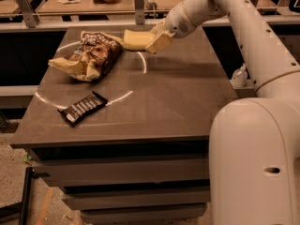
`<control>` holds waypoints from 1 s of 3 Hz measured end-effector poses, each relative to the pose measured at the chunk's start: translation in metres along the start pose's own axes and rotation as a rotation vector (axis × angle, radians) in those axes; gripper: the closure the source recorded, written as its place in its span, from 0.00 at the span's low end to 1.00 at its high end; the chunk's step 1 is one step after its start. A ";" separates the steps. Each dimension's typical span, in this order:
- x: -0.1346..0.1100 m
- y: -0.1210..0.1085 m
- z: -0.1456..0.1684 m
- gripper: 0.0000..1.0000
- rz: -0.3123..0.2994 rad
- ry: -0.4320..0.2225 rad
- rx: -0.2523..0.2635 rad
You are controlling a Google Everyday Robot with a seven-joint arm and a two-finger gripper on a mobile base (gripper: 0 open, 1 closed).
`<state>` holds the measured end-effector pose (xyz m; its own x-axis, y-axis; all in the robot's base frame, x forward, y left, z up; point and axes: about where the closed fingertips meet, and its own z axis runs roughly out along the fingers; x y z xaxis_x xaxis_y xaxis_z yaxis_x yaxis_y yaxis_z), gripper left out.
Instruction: Move sponge near brown chip bag
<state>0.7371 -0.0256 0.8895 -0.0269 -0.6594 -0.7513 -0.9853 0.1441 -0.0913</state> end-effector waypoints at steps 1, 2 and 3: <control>-0.024 0.010 0.020 1.00 0.007 0.013 0.017; -0.031 0.016 0.047 1.00 0.031 0.056 -0.006; -0.033 0.022 0.074 1.00 0.058 0.093 -0.062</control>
Offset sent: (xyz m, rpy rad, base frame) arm -0.0117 0.0879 -0.0226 -0.1079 0.0885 -0.0213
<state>0.7291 0.0540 0.8633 -0.0973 -0.7174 -0.6899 -0.9901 0.1401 -0.0061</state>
